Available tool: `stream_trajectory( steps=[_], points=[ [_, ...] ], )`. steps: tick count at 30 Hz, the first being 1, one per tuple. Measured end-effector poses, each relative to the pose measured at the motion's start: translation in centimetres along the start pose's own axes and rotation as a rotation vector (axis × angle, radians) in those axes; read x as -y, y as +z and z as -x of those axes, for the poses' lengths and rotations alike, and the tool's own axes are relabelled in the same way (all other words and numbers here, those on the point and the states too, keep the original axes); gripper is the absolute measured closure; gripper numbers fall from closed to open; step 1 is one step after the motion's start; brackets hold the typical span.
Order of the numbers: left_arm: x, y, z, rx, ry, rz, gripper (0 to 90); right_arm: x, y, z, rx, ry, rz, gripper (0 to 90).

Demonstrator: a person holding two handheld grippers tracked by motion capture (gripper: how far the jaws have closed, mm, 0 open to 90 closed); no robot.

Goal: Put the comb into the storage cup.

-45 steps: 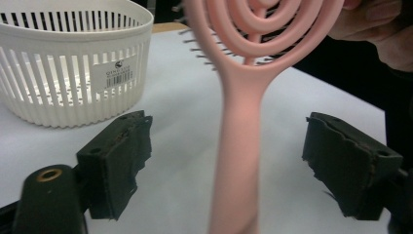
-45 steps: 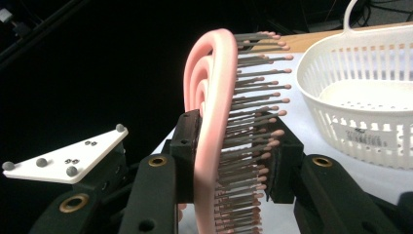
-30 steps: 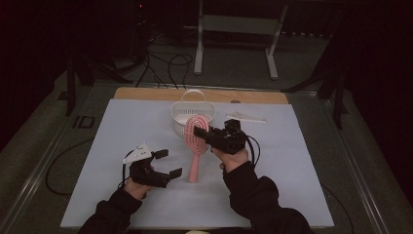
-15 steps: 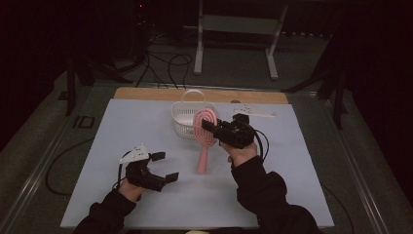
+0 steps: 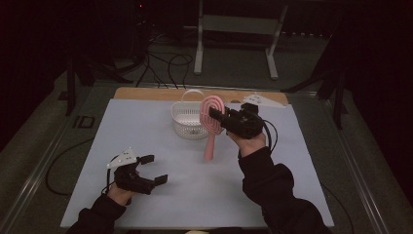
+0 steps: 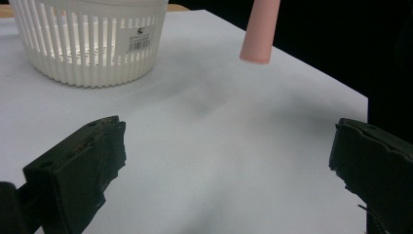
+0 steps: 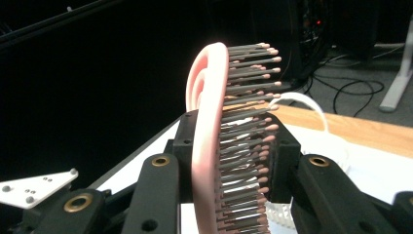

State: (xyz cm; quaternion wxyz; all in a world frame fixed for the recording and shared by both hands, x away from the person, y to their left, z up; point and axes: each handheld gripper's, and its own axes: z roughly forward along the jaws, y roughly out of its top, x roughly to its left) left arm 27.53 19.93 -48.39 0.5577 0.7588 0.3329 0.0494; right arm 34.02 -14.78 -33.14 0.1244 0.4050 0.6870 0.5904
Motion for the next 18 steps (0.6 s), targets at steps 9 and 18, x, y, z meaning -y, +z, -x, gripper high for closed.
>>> stream_trajectory(
  steps=[9, 18],
  points=[
    [0.4, -0.4, 0.2, -0.013, 0.034, -0.021, 0.0, -1.8, -0.9, 0.6, 0.027, -0.027, 0.045, 65.9],
    [0.8, -0.8, 0.6, -0.064, 0.077, -0.043, 0.0, -3.4, -1.0, 1.4, 0.070, -0.070, 0.075, 65.9]
  ],
)
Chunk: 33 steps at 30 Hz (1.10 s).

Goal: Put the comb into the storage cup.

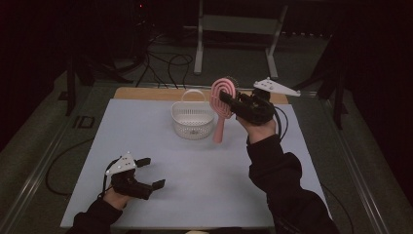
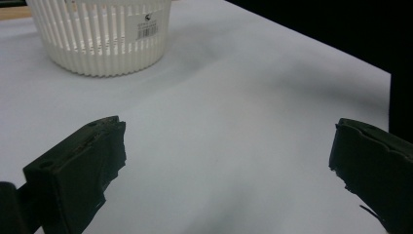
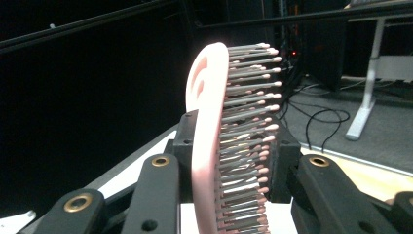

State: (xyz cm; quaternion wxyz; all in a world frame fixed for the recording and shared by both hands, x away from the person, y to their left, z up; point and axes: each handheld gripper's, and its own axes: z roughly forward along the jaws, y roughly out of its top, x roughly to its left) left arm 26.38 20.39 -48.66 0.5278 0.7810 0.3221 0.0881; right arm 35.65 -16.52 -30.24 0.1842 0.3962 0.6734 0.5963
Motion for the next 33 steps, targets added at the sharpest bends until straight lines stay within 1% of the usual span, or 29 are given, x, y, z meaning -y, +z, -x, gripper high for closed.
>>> stream_trajectory(
  steps=[3, 9, 13, 16, 17, 20, 21, 23, 24, 26, 28, 33],
  points=[
    [0.2, -0.4, 0.0, -0.018, -0.001, 0.001, 0.0, -0.5, 0.3, 0.3, 0.013, -0.017, 0.006, 65.9],
    [0.8, -1.3, -0.3, -0.051, -0.011, 0.009, 0.0, -1.3, 1.1, 0.5, 0.022, -0.050, 0.020, 65.9],
    [1.2, -1.7, -0.5, -0.067, -0.021, 0.015, 0.0, -1.8, 1.9, 0.6, 0.014, -0.073, 0.032, 65.9],
    [1.4, -1.6, -0.7, -0.073, -0.026, 0.013, 0.0, -2.1, 2.6, 0.6, 0.000, -0.086, 0.036, 65.9],
    [1.4, -1.6, -0.8, -0.077, -0.027, 0.013, 0.0, -2.2, 2.8, 0.6, 0.003, -0.090, 0.034, 65.9],
    [1.4, -1.6, -0.7, -0.084, -0.027, 0.025, 0.0, -2.4, 3.5, 0.4, -0.003, -0.110, 0.044, 65.9],
    [1.3, -1.7, -0.7, -0.085, -0.021, 0.029, 0.0, -2.5, 3.8, 0.4, -0.011, -0.119, 0.046, 65.9],
    [1.3, -1.8, -0.7, -0.087, -0.020, 0.037, 0.0, -2.5, 4.4, 0.4, -0.005, -0.125, 0.048, 65.9],
    [1.3, -1.8, -0.8, -0.088, -0.019, 0.038, 0.0, -2.5, 4.7, 0.4, -0.010, -0.123, 0.050, 65.9],
    [1.3, -1.8, -0.8, -0.089, -0.024, 0.039, 0.0, -2.4, 5.3, 0.4, -0.004, -0.120, 0.054, 65.9],
    [1.3, -1.8, -0.8, -0.087, -0.026, 0.043, 0.0, -2.2, 5.9, 0.5, -0.012, -0.111, 0.060, 65.9],
    [1.2, -1.8, -0.9, -0.082, -0.027, 0.044, 0.0, -1.6, 7.6, 0.5, -0.007, -0.116, 0.061, 65.9]
  ],
)
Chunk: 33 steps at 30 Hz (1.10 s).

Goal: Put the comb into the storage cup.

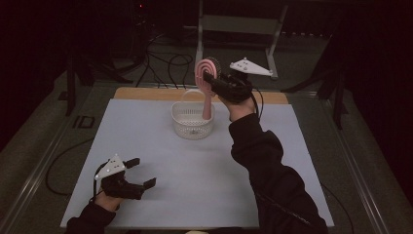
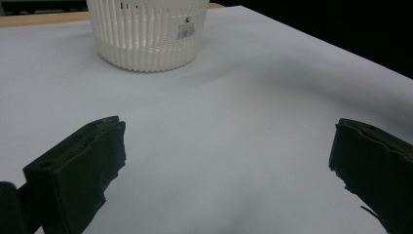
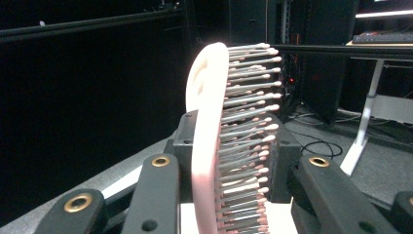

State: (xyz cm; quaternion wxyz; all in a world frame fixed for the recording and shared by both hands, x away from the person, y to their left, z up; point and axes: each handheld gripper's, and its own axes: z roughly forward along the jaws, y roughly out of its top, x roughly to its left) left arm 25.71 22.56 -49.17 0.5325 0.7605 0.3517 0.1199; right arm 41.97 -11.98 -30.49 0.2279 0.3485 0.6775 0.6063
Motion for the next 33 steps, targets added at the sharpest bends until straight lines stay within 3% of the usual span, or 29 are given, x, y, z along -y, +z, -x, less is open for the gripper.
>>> stream_trajectory(
  steps=[9, 24, 33],
  points=[
    [0.0, 0.0, -0.1, 0.014, -0.013, 0.010, 0.0, 1.9, 2.6, -0.3, 0.004, -0.028, 0.000, 65.9],
    [0.1, 0.0, -0.4, 0.020, -0.018, 0.013, 0.0, 5.7, 4.8, -0.8, 0.010, -0.159, -0.036, 65.9],
    [0.1, -0.1, -0.5, 0.022, -0.026, 0.014, 0.0, 7.5, 5.6, -2.2, 0.018, -0.256, -0.056, 65.9]
  ],
)
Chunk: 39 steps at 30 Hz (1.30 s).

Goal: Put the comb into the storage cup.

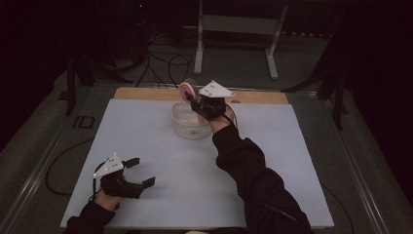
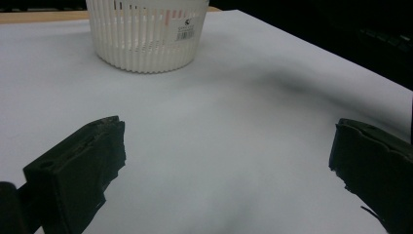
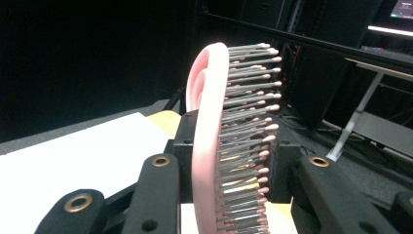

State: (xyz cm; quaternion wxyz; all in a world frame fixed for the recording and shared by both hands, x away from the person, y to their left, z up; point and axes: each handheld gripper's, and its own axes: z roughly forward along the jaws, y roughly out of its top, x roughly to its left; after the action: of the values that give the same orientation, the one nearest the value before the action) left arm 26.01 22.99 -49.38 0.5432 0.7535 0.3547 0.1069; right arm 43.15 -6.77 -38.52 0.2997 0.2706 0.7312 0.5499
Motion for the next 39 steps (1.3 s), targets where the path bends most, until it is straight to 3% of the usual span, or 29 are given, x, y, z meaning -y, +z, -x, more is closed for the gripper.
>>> stream_trajectory(
  steps=[12, 23, 33, 39],
  points=[
    [0.0, -0.1, 0.0, 0.004, -0.002, 0.003, 0.0, 1.1, 1.2, -2.0, 0.023, -0.110, -0.049, 65.8],
    [0.0, -0.1, 0.0, 0.005, -0.004, 0.003, 0.0, 2.0, 2.1, -3.4, 0.011, -0.116, -0.095, 65.8],
    [0.0, -0.1, 0.0, 0.006, -0.003, 0.002, 0.0, 2.4, 2.2, -4.8, -0.015, -0.125, -0.094, 65.0],
    [0.0, -0.1, 0.0, 0.005, -0.001, 0.001, 0.0, 2.8, 2.0, -5.6, -0.047, -0.091, -0.097, 61.9]
  ],
)
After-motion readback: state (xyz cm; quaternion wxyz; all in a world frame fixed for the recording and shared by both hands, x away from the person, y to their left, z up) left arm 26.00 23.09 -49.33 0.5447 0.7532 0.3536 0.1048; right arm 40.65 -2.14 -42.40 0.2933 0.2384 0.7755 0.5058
